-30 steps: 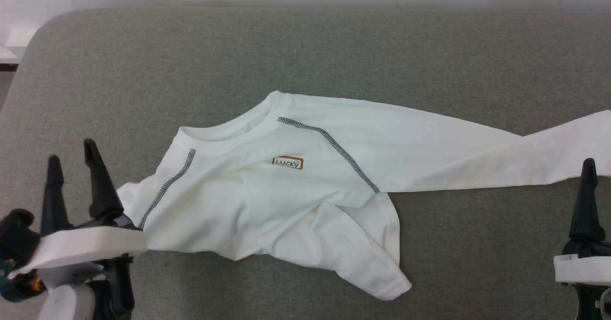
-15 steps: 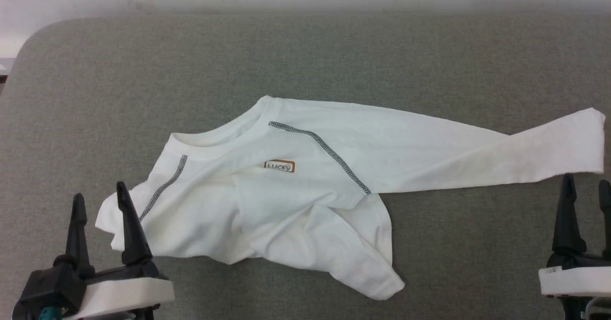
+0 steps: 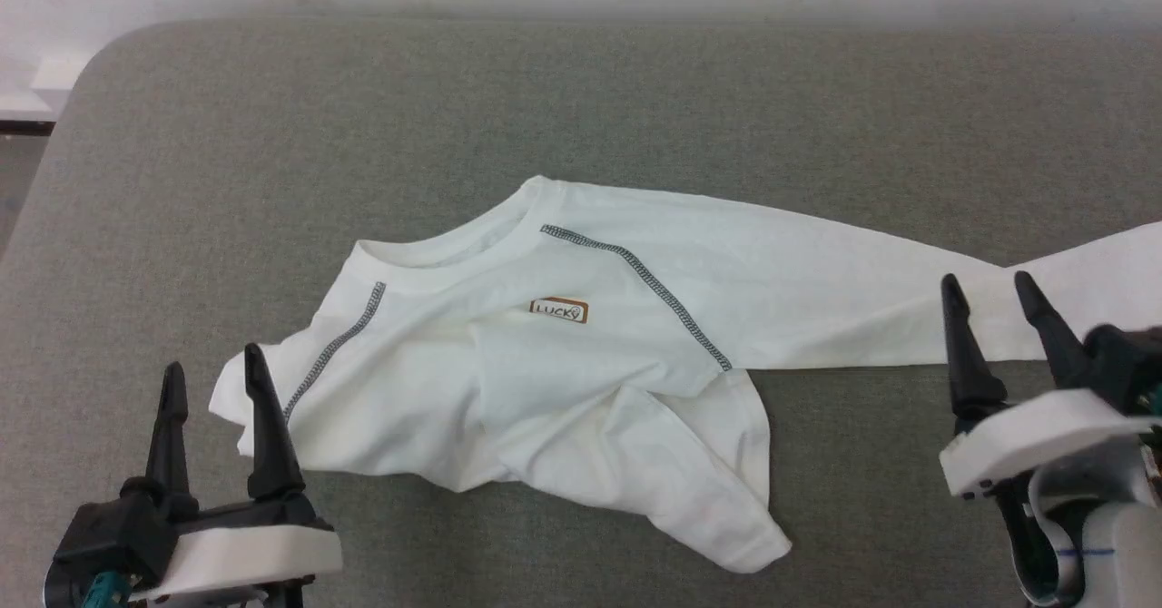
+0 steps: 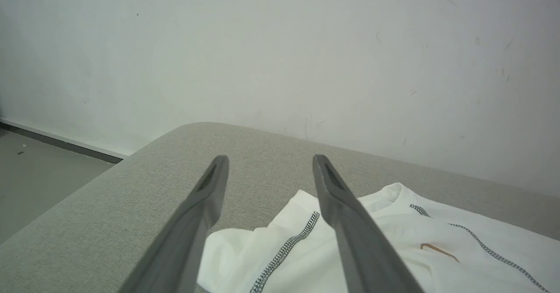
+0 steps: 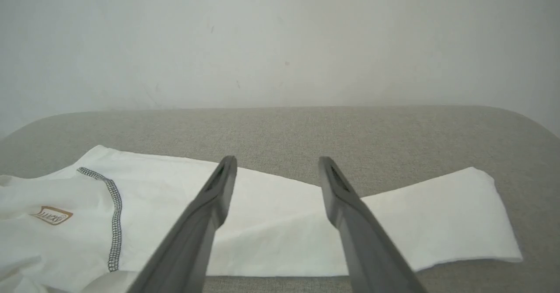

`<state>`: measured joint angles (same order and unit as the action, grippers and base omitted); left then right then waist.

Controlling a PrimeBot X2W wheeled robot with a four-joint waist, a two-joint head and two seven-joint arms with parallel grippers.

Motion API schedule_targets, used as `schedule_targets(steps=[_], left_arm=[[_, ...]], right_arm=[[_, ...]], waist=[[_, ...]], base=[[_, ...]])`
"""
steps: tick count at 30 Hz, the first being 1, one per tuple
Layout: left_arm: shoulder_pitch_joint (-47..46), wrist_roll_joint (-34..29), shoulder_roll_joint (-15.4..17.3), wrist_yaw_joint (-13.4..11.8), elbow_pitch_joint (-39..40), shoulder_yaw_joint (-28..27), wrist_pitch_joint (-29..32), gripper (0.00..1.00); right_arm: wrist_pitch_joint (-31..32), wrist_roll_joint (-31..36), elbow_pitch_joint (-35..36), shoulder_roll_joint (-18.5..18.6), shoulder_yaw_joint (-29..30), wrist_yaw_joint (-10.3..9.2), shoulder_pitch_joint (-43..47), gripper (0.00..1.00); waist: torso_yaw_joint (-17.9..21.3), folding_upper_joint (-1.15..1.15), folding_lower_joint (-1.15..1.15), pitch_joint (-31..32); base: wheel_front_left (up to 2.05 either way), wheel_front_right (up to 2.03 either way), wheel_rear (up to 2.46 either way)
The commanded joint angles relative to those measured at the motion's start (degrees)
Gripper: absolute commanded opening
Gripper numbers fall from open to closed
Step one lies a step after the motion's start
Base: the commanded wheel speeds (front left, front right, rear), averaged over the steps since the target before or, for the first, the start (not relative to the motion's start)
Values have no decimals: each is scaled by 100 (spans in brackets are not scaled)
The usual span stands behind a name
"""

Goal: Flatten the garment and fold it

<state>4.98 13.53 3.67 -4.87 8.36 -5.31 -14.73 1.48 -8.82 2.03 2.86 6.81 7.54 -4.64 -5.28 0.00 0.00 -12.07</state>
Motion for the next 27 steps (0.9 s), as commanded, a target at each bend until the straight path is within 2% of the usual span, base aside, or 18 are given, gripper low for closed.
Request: schedule_targets(steps=[1,7,15,19,20,21,22,27], left_arm=[[-92,-7,-21,39,-23,-16,-27,100],[-286,-18,-63,193,-117,29,-27,100],[-559,52,-77,330,-246,153,-27,100],[-647,127,-78,340,-307,241,-27,100],[-657,143,-78,340,-315,255,-27,100],[-665,155,-78,340,-319,265,-27,100],[-669,167,-79,339,-323,270,-27,100],[-664,235,-79,326,-336,232,-27,100]], right_arm=[[101,72,-29,1,-29,-5,-112,100],[1652,548,-473,44,-269,-5,-826,100],[3038,645,-1365,626,-927,-5,-1754,100],[3886,546,-1901,768,-1153,-5,-1961,100],[4139,479,-1987,785,-1198,-5,-1976,77],[4330,420,-2023,808,-1222,-5,-1992,29],[4435,371,-2010,830,-1230,-5,-2008,0],[4313,312,-1746,887,-1105,-5,-1984,0]], waist=[[-61,0,0,-65],[-251,0,0,-296],[-511,0,0,-574],[-630,0,0,-649],[-647,0,0,-658],[-661,0,0,-667],[-669,0,0,-676],[-582,0,0,-669]], base=[[0,0,0],[0,0,0],[0,0,0],[0,0,0],[0,0,0],[0,0,0],[0,0,0],[0,0,0]])
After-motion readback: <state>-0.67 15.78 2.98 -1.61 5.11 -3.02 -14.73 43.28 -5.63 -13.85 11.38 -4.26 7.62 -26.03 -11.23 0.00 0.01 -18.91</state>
